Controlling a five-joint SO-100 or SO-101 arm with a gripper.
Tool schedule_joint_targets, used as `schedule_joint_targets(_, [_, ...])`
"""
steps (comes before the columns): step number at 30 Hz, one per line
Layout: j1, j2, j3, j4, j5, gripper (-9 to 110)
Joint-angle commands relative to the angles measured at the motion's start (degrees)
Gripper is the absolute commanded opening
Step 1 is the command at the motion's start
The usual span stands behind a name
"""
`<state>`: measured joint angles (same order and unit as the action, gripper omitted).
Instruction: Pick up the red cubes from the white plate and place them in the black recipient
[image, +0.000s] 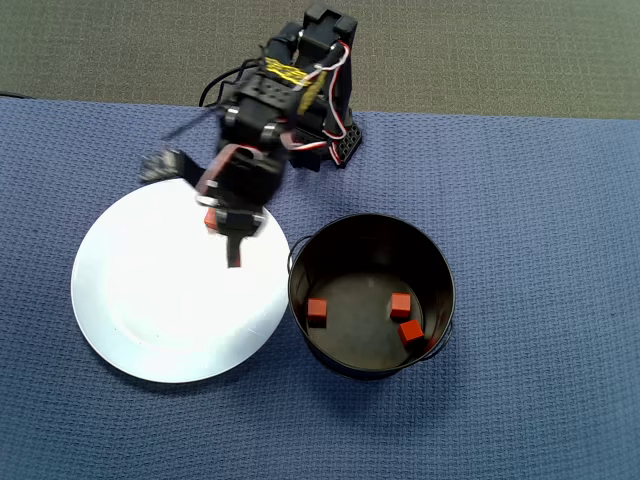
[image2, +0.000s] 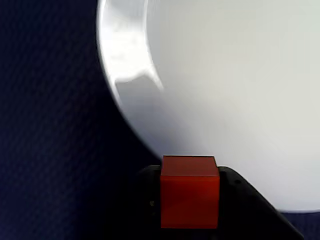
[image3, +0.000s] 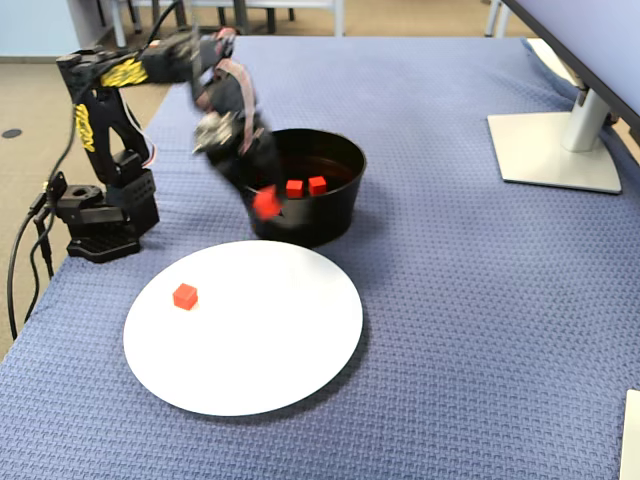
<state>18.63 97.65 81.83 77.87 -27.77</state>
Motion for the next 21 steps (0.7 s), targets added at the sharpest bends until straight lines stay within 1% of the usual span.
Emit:
schedule_joint_targets(1, [-12.7,0.2,-6.9,2.4,7.0,0])
schedule_joint_targets(7, [-25.9,3.6,1.1,-3.1,13.3,1])
schedule_joint_targets(8, [-28.4,4.5,3.3,-3.6,14.2,13])
schedule_joint_targets(9, [-31.0,5.3,5.4,-3.1,12.6,33])
schedule_joint_targets(10, [-33.1,5.9,6.6,-1.4,9.5,50])
schedule_joint_targets(11, [-33.7,6.9,7.2,-0.1,7.2,55])
schedule_joint_targets(12, [-32.6,8.2,7.4,0.0,6.3,55])
schedule_joint_targets(14, [-27.0,8.8,5.0,0.1,5.7,55])
schedule_joint_targets(15, [-23.7,8.3,3.3,0.4,5.6,52])
schedule_joint_targets(16, [-20.6,8.1,2.1,0.9,5.9,48])
schedule_joint_targets(19, [-9.2,8.1,0.3,1.3,9.8,31])
schedule_joint_targets(21, [-1.6,7.8,0.4,1.8,12.5,24])
